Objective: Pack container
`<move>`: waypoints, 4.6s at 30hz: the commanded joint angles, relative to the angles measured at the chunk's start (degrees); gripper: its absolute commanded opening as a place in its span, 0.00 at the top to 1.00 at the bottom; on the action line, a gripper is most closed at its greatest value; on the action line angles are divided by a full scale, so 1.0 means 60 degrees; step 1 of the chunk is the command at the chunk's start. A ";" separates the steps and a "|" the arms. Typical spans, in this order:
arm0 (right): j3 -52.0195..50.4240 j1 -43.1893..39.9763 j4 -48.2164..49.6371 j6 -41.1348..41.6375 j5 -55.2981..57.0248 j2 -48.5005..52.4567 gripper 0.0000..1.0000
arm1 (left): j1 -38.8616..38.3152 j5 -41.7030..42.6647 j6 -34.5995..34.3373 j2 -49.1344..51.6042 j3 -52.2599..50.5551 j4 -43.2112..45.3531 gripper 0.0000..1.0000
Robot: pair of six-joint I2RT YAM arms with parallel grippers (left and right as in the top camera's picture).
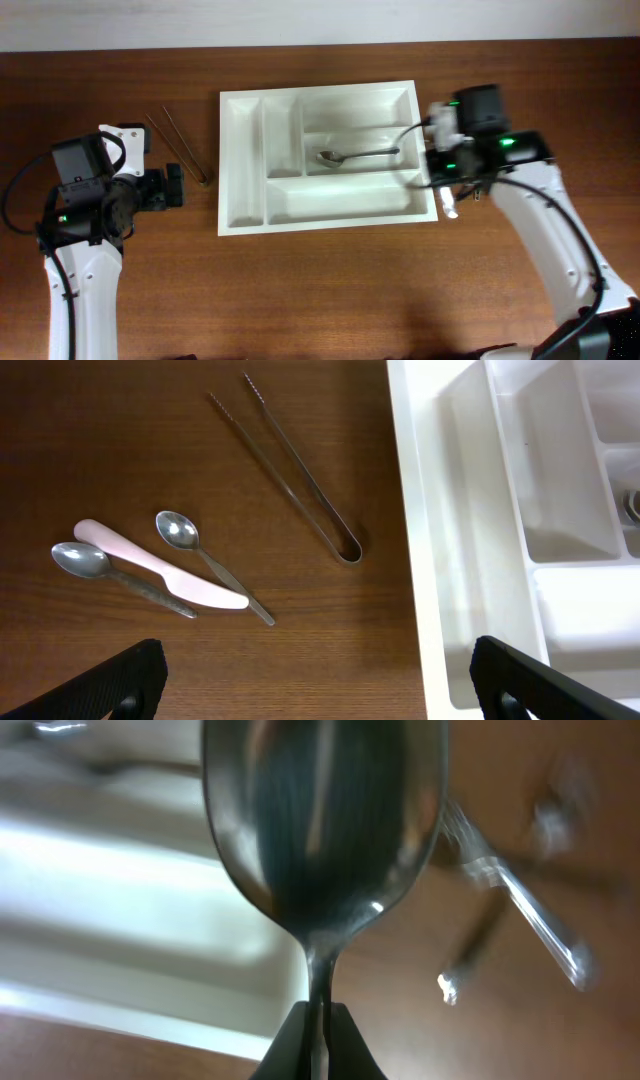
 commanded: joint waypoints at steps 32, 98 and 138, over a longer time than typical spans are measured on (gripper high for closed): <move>0.1115 0.1115 0.4892 -0.3089 0.0790 0.2364 0.52 | 0.0040 0.0000 0.0124 0.0015 0.0149 -0.0007 0.01; 0.2310 -0.4983 0.1865 1.0950 -0.2222 0.6102 0.62 | 0.0033 0.0000 0.0124 0.0015 0.0149 -0.0007 0.01; 0.2310 -0.4929 0.0189 1.1224 -0.0962 0.6557 0.76 | 0.0033 0.0000 0.0124 0.0015 0.0149 -0.0007 0.01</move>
